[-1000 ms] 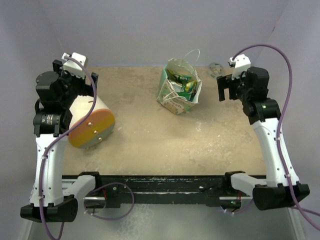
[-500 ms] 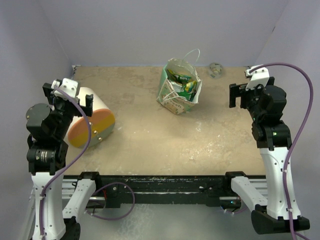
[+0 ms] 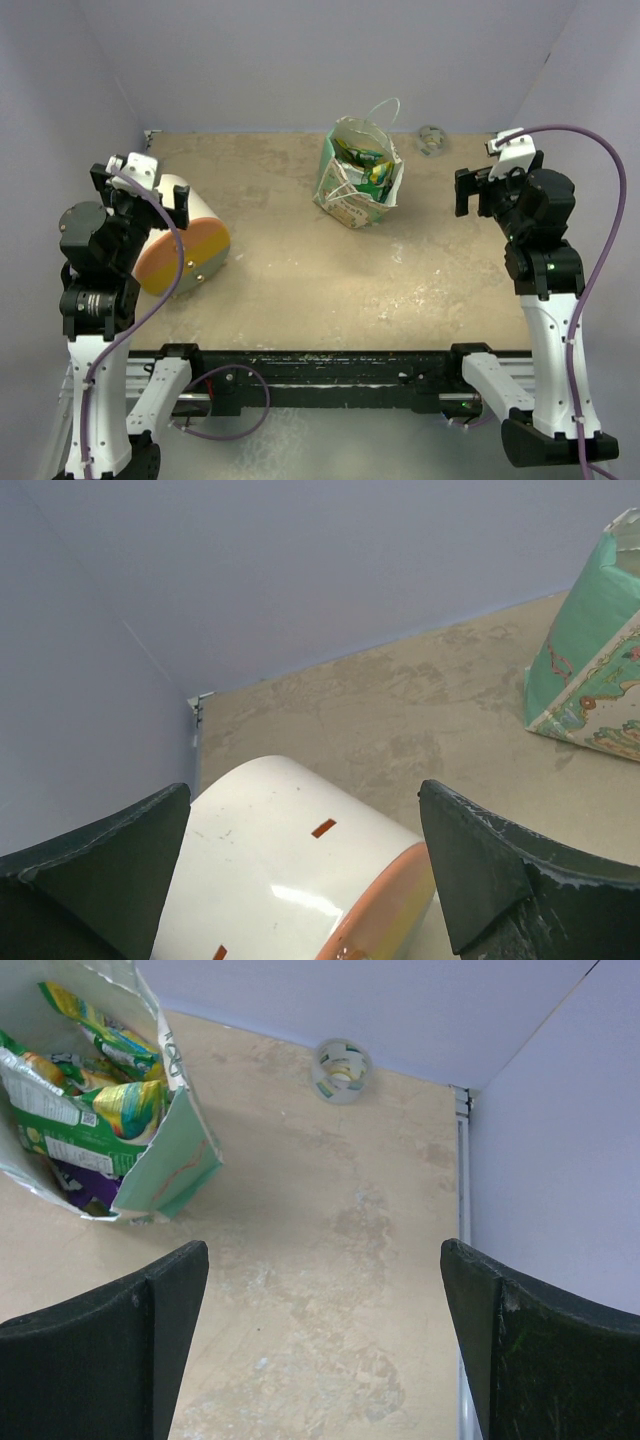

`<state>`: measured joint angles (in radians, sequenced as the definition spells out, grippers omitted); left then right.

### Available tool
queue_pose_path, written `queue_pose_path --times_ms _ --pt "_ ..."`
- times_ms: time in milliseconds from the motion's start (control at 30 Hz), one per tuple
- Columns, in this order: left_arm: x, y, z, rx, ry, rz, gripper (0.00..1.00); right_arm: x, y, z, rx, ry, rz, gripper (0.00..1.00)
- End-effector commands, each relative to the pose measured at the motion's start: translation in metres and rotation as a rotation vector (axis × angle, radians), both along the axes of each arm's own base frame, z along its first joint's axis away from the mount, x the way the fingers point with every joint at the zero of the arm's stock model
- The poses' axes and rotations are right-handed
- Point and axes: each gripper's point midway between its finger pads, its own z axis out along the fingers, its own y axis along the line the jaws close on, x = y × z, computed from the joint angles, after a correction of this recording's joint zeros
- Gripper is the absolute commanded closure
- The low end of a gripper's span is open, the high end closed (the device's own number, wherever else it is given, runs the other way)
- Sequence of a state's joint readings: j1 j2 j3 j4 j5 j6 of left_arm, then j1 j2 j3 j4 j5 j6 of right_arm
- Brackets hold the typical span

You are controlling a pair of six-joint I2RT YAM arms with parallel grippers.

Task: Place the snacks into the paper bag
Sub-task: Reset both arms

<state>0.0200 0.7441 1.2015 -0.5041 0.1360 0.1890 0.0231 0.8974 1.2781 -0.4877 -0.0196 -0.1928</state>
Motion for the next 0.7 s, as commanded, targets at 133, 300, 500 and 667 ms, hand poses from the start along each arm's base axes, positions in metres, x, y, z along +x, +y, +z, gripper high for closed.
queue_pose_path --times_ms 133,300,500,667 --pt "0.023 -0.003 -0.012 -0.038 0.055 -0.016 0.01 0.001 0.002 0.027 0.002 -0.084 0.046 0.0" --pt "0.018 -0.011 -0.024 -0.046 0.065 -0.065 0.01 -0.01 0.006 0.024 0.005 -0.113 0.078 0.0" --pt "0.008 0.0 -0.03 -0.052 0.057 -0.007 0.01 -0.023 0.004 0.014 0.016 -0.1 0.082 0.0" --pt "0.001 0.002 -0.035 -0.064 0.042 0.008 0.01 -0.026 0.002 0.006 0.018 -0.112 0.077 0.0"
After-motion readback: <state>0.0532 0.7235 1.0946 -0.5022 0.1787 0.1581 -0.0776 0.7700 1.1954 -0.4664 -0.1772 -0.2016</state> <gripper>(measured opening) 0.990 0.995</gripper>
